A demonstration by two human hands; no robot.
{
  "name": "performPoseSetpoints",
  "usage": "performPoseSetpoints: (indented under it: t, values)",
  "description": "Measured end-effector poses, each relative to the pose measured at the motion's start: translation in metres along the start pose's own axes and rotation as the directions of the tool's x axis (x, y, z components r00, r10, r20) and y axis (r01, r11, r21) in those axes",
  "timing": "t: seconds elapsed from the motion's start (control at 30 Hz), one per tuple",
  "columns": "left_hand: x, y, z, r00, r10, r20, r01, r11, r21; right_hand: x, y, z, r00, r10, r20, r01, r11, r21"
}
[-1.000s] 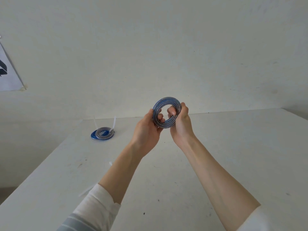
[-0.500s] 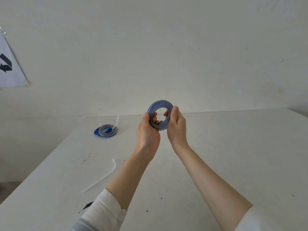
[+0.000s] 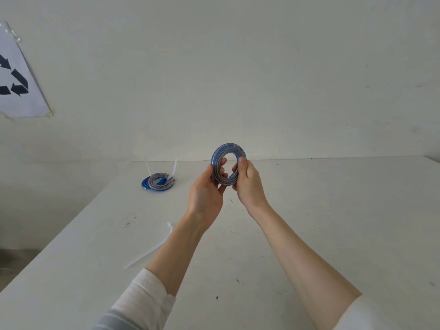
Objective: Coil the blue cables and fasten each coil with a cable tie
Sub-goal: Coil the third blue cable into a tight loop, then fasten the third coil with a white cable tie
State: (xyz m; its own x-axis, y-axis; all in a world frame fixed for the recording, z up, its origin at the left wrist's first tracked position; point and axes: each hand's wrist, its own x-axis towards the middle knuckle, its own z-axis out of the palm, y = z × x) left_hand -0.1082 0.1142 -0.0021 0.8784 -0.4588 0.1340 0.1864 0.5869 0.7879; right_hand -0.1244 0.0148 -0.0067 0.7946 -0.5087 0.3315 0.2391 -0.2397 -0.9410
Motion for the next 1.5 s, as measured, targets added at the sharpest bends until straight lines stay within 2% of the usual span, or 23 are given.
performPoseSetpoints:
  t: [0.2,0.27,0.4,0.47,0.7,0.9,0.97,1.0,1.07,1.13,1.2,1.27,1.37,1.5]
  values:
    - [-0.005,0.002,-0.019,0.986,-0.1,0.135,0.06,0.96,0.273,0.001,0.005,0.006,0.998,0.049,0.032,-0.051,0.997,0.049]
    - [-0.007,0.002,-0.022,0.989,-0.049,0.139,0.007,0.958,0.288,0.001,0.007,0.009,0.996,0.067,0.052,-0.072,0.994,0.087]
    - [-0.008,0.0,-0.027,0.985,0.137,0.105,-0.159,0.959,0.235,0.001,0.011,0.018,0.979,0.128,0.16,-0.153,0.976,0.153]
    - [-0.009,0.0,-0.029,0.981,0.173,0.087,-0.19,0.95,0.248,0.001,0.012,0.022,0.969,0.143,0.201,-0.176,0.972,0.157]
    - [-0.015,0.01,-0.042,0.982,0.109,0.157,-0.147,0.955,0.256,0.0,0.018,0.029,0.955,0.149,0.258,-0.201,0.961,0.19]
    - [-0.013,0.02,-0.055,0.978,0.101,0.184,-0.156,0.935,0.317,0.004,0.023,0.029,0.919,0.153,0.363,-0.244,0.945,0.218]
    - [-0.011,0.026,-0.064,0.984,0.119,0.131,-0.161,0.911,0.379,0.003,0.027,0.031,0.922,0.21,0.326,-0.27,0.951,0.151]
    - [-0.009,0.031,-0.069,0.986,0.138,0.095,-0.165,0.892,0.422,0.001,0.031,0.033,0.929,0.231,0.288,-0.256,0.965,0.053]
    - [-0.005,0.043,-0.081,0.982,0.184,0.031,-0.17,0.817,0.552,-0.006,0.041,0.039,0.947,0.195,0.253,-0.139,0.965,-0.223]
    - [-0.002,0.054,-0.093,0.98,0.199,-0.004,-0.14,0.704,0.697,-0.021,0.05,0.049,0.914,0.083,0.398,0.085,0.918,-0.386]
    - [0.001,0.061,-0.1,0.983,0.179,-0.028,-0.092,0.627,0.773,-0.04,0.054,0.063,0.798,-0.007,0.603,0.319,0.853,-0.413]
    - [0.002,0.065,-0.103,0.984,0.167,-0.055,-0.058,0.606,0.793,-0.057,0.056,0.08,0.7,-0.066,0.711,0.491,0.768,-0.412]
    - [0.0,0.065,-0.103,0.986,0.15,-0.073,-0.031,0.595,0.803,-0.076,0.059,0.1,0.605,-0.124,0.786,0.676,0.602,-0.425]
    - [-0.003,0.064,-0.104,0.99,0.107,-0.087,0.007,0.593,0.805,-0.081,0.056,0.108,0.544,-0.215,0.811,0.765,0.523,-0.375]
